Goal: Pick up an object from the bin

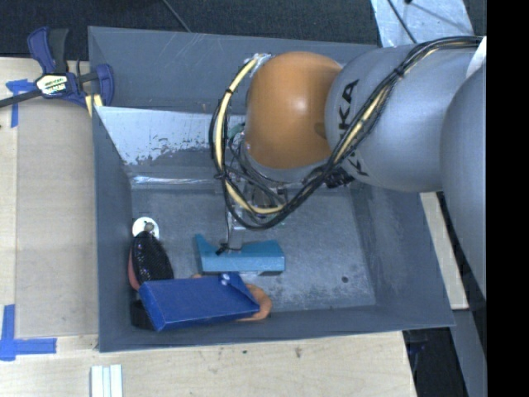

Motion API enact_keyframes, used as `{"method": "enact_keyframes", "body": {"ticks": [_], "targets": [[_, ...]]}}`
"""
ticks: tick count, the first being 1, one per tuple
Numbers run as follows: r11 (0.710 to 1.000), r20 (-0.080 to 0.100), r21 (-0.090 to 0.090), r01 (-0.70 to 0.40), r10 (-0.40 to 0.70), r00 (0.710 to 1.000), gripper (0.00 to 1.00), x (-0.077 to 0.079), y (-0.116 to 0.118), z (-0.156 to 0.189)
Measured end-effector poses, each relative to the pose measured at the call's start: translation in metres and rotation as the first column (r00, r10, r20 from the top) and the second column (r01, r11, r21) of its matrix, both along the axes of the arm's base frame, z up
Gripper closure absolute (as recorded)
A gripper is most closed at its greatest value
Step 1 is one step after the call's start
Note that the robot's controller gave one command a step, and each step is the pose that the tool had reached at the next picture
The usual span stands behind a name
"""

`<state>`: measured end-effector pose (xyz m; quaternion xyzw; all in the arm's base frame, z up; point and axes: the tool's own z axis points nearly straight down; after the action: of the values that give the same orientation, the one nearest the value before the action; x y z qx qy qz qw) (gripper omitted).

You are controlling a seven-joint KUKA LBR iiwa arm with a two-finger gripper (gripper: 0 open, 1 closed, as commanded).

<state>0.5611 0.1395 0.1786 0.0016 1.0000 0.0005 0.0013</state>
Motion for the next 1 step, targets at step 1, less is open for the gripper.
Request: {"method": "enact_keyframes", "body": {"ticks": [1], "targets": [[1.0, 0.0, 0.0, 0.0, 0.0, 1.0, 0.0, 0.0, 0.0, 0.0]]}}
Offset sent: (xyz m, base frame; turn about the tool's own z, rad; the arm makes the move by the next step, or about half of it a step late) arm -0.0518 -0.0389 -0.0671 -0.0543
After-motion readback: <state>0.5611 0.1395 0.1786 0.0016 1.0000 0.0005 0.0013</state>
